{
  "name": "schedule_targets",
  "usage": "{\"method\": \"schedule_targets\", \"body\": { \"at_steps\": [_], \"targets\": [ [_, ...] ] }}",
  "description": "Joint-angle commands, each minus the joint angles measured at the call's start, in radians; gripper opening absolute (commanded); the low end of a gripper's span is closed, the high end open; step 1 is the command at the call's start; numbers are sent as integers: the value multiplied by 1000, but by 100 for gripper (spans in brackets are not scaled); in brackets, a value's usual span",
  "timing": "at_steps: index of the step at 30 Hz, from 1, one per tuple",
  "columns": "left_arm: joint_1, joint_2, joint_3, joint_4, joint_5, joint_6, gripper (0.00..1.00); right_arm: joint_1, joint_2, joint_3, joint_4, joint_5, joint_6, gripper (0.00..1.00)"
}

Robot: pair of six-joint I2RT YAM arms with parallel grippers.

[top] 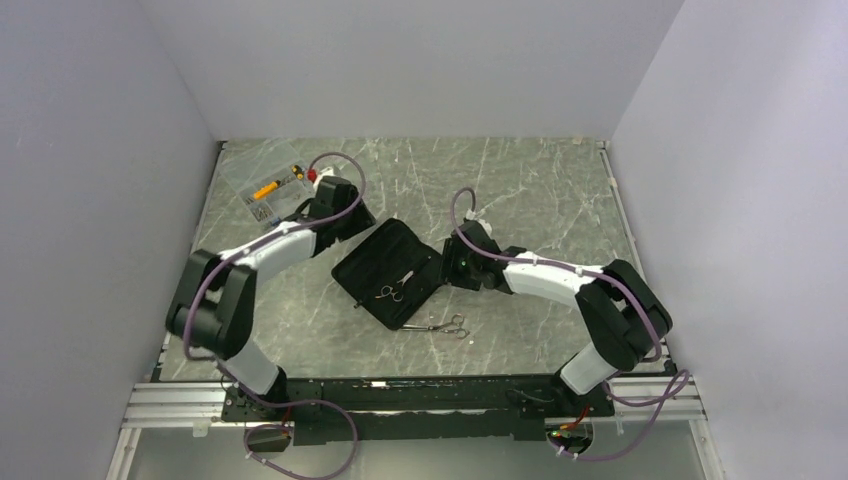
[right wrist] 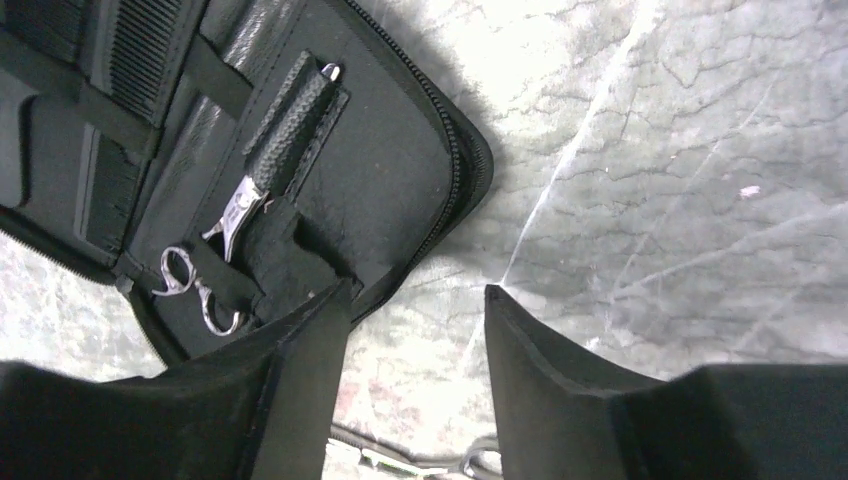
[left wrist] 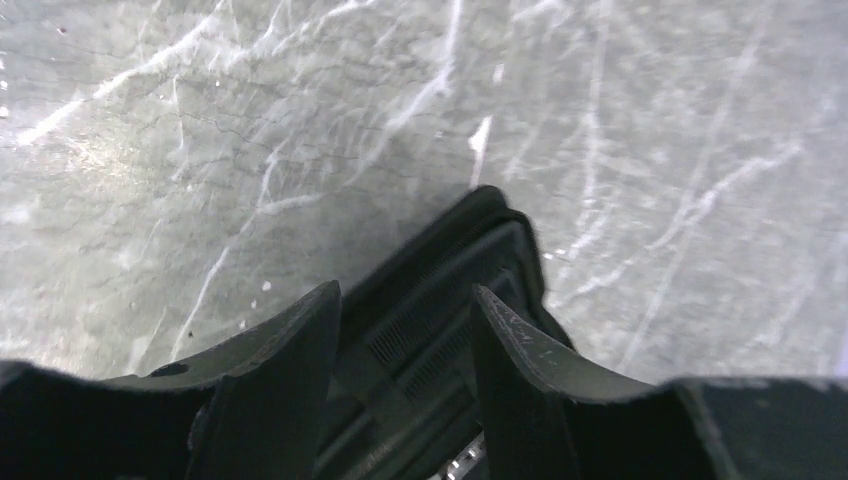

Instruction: Sort the hair-cutting tools

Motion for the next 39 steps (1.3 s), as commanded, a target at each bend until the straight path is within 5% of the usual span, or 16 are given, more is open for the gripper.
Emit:
{"method": "schedule_targets", "body": {
  "at_steps": [1, 10, 19, 31, 39],
  "targets": [
    [-6, -198, -27, 8, 0, -10, 57, -3, -63, 114, -145, 49, -88, 57],
    [-74, -580, -360, -76, -77, -144, 59, -57, -40, 204, -17, 75, -277, 54],
    [-81, -951, -740, -2, 43, -114, 53, -106, 104, 237, 143, -71, -325, 53],
    [-81, -626, -685, 113, 90, -87, 50, -106, 242, 270, 34, -6, -359, 43],
    [-81, -420, -571, 179, 111, -73, 50, -106, 193, 159, 25, 25, -294, 14]
  ]
}}
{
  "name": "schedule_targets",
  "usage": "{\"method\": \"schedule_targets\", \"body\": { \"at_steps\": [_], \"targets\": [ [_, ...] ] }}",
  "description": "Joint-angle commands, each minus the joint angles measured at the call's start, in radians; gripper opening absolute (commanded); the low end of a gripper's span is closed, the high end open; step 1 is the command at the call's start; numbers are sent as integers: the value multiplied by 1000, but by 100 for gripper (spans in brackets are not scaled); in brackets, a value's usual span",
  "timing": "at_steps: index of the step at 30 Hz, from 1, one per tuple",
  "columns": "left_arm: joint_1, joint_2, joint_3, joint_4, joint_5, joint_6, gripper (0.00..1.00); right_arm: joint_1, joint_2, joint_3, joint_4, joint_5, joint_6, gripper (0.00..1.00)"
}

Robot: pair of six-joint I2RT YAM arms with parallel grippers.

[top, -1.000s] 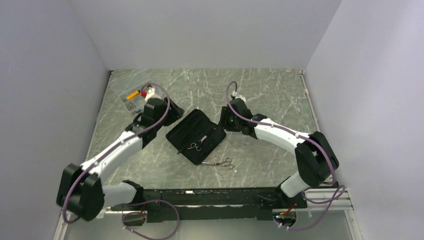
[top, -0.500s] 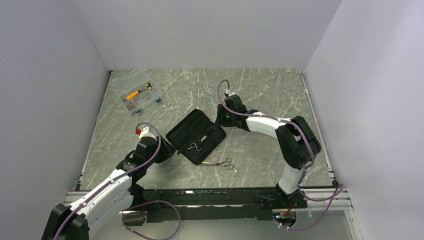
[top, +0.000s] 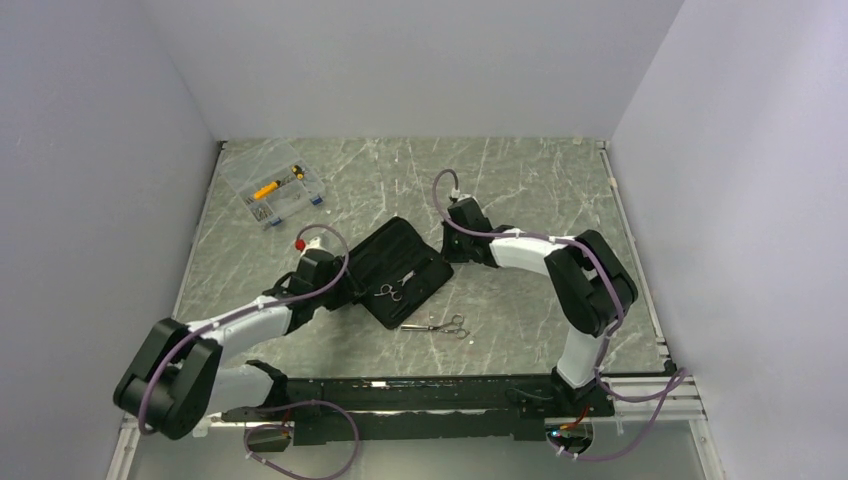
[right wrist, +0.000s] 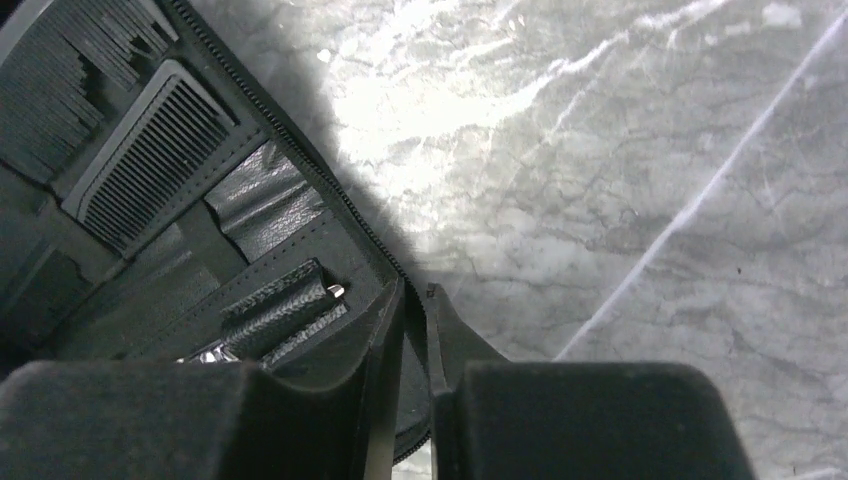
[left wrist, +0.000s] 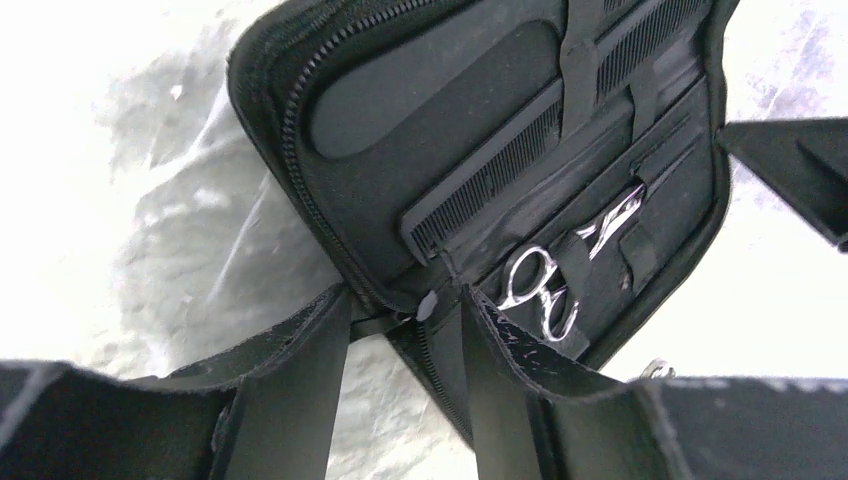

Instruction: Sort the hair-cutting tools

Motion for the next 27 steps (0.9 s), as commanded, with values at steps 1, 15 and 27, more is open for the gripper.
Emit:
{"method": "schedule_targets", "body": {
  "at_steps": [1, 15, 27],
  "targets": [
    [-3, 87, 83, 59, 25, 26, 49, -3, -51, -78, -32, 58, 40, 9],
    [3, 418, 399, 132, 49, 51, 49, 27, -286, -389, 54, 20, 218, 0],
    [23, 312, 423, 60, 16, 61, 54, 35, -463, -380, -65, 70, 199, 36]
  ]
}}
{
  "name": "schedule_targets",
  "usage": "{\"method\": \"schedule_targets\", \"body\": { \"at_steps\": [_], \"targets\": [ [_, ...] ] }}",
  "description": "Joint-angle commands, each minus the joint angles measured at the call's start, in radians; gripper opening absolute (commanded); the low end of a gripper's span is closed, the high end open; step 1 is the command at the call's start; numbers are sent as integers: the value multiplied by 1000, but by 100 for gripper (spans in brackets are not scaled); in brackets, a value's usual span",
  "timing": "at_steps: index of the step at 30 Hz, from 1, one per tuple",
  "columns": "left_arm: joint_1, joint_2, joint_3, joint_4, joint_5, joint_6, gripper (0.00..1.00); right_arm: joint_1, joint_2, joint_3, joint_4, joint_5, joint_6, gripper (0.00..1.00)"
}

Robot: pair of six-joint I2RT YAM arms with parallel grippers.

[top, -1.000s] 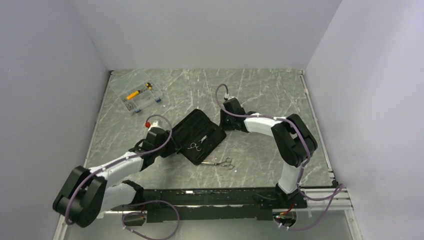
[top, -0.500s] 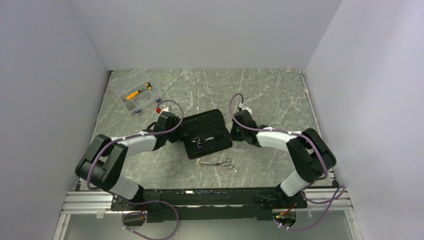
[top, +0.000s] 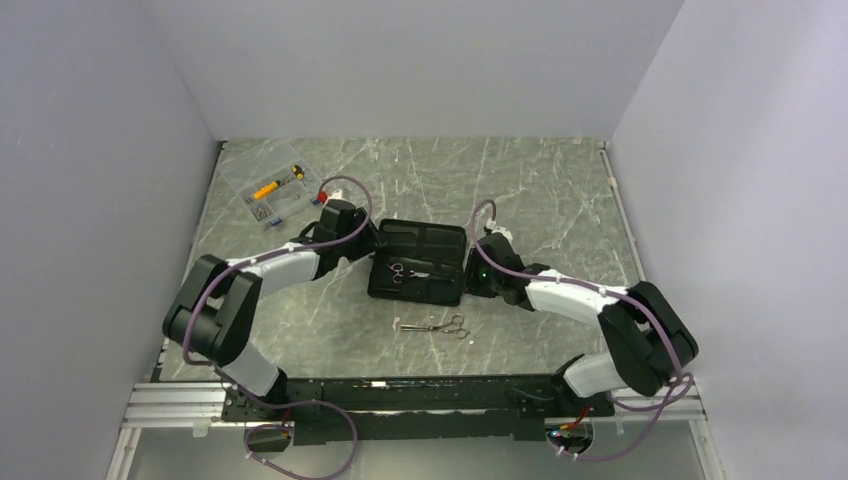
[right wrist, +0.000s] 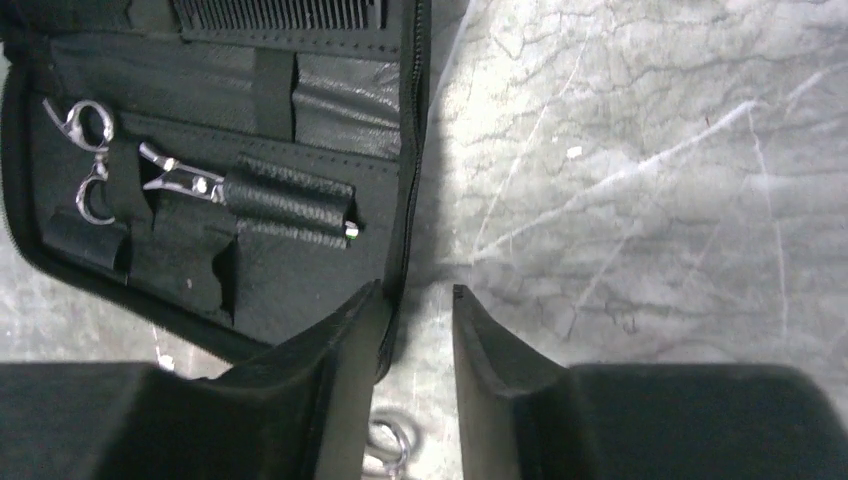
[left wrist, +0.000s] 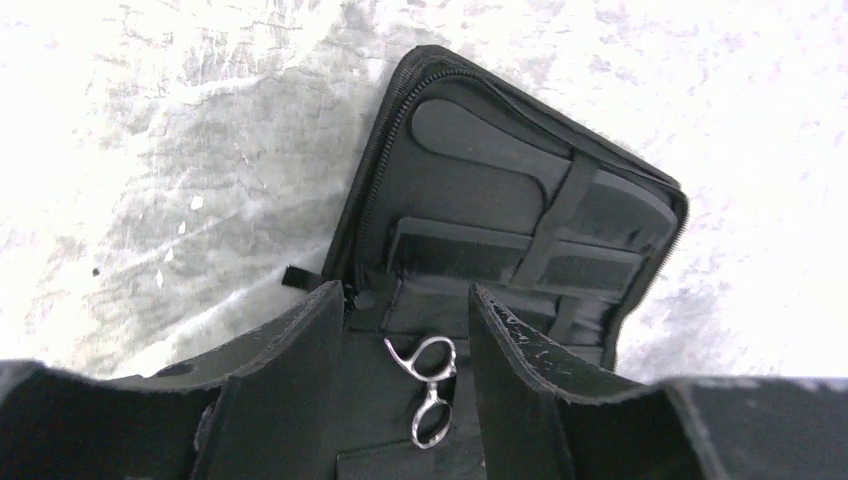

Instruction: Sort the hair-cutting tools

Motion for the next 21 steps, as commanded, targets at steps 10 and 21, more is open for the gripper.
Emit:
{"method": "schedule_targets", "body": {
  "at_steps": [10, 21],
  "targets": [
    [-9, -426, -244, -102, -57, -13, 56, 101, -231, 75, -224, -13, -120, 40],
    [-41, -731, -477, -160, 2, -9, 54, 212, -198, -23, -242, 10, 0, 40]
  ]
}}
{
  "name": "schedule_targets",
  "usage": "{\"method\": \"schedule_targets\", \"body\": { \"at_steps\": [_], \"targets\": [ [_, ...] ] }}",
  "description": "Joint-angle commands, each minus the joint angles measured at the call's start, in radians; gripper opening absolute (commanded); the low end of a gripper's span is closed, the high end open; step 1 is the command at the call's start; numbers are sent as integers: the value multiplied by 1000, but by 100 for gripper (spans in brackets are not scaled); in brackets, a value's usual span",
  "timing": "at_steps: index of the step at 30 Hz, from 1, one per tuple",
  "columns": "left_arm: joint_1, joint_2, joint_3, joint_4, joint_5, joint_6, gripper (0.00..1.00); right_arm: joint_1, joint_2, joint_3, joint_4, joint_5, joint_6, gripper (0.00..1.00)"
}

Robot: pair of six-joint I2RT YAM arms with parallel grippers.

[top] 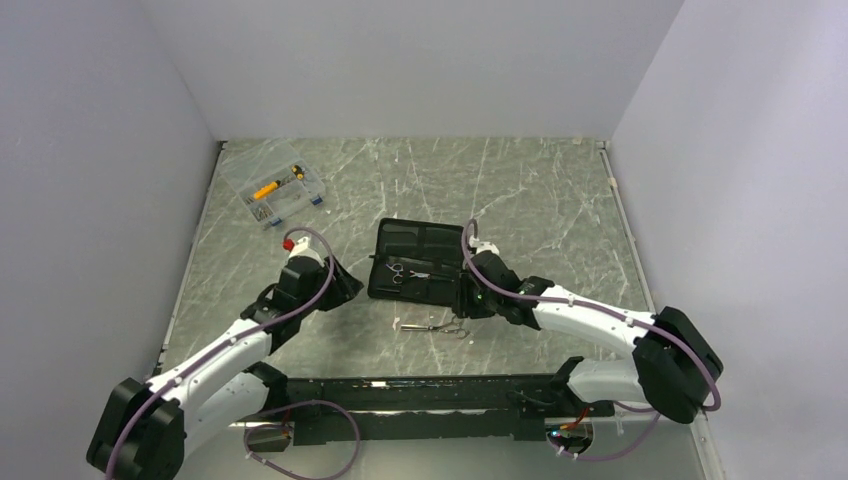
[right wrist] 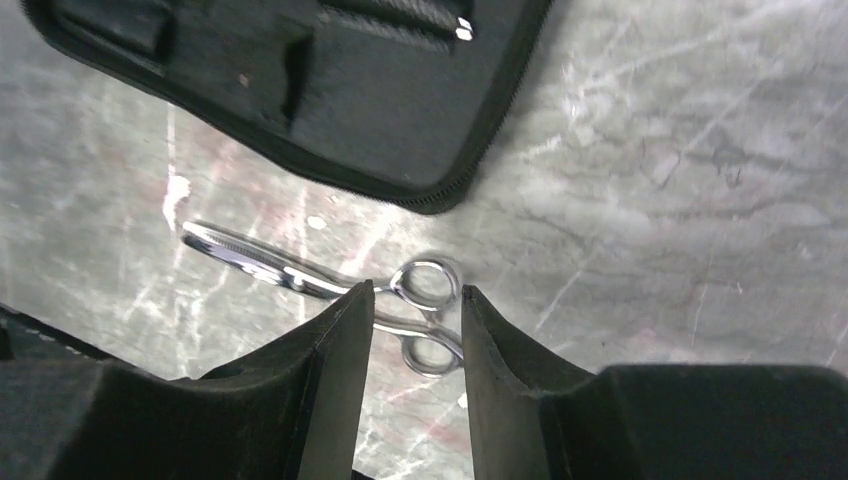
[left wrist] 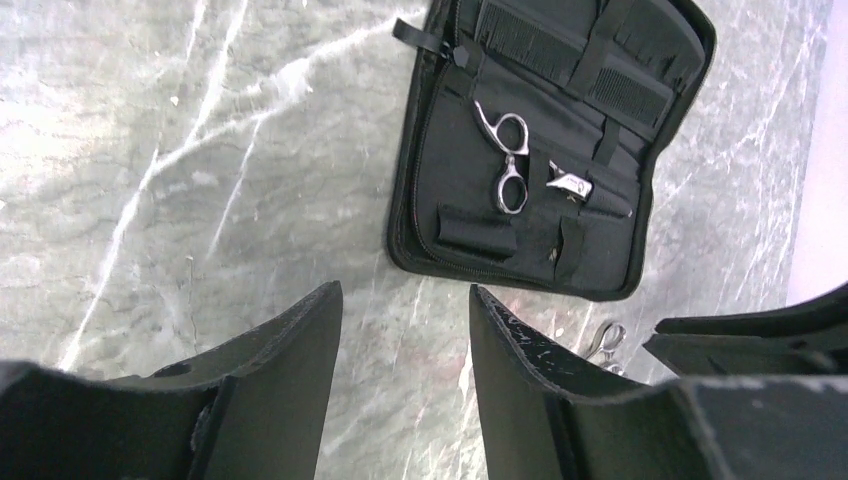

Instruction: Sort the hair-cutting tools

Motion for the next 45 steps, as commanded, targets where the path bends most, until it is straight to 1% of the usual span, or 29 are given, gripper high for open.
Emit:
{"method": "schedule_targets", "body": {
  "at_steps": [1, 5, 9, 16, 18, 22, 25, 28, 31, 32, 34, 37, 41, 45],
  "targets": [
    [-13, -56, -50, 5, 31, -2, 54, 42, 13, -24, -13, 19, 66, 40],
    [-13, -80, -102, 42, 50, -17, 54, 102, 33, -23, -39, 34, 111, 40],
    [-25, -84, -140, 95, 69, -38, 54, 155, 38, -66, -4, -2, 160, 40],
    [-46, -75, -145, 99, 67, -37, 54, 232, 13, -120, -10, 20, 241, 40],
    [-51, -68, -140, 101, 66, -38, 53, 263, 2, -114, -27, 38, 253, 40],
    [-67, -47, -141, 126, 67, -49, 53, 322, -11, -47, -89, 83, 236, 41],
    [-76, -35, -132, 126, 63, -49, 53, 339, -13, 25, -159, 119, 210, 41],
    [-82, -48, -129, 114, 50, -48, 53, 340, -19, 104, -237, 196, 164, 42],
    [-83, -67, -133, 102, 36, -44, 54, 340, 1, 173, -275, 295, 64, 41],
    [-82, -69, -133, 97, 34, -42, 54, 340, 22, 188, -267, 303, 7, 41],
    [-83, -70, -131, 89, 32, -37, 54, 336, 66, 223, -240, 263, -103, 41],
    [-82, -68, -136, 84, 32, -35, 54, 335, 156, 297, -295, 197, -188, 42],
    [-83, -79, -146, 84, 28, -38, 54, 320, 201, 289, -244, 105, -233, 42],
    [-83, -85, -144, 75, 26, -25, 55, 295, 255, 295, -241, 60, -250, 41]
  ]
}}
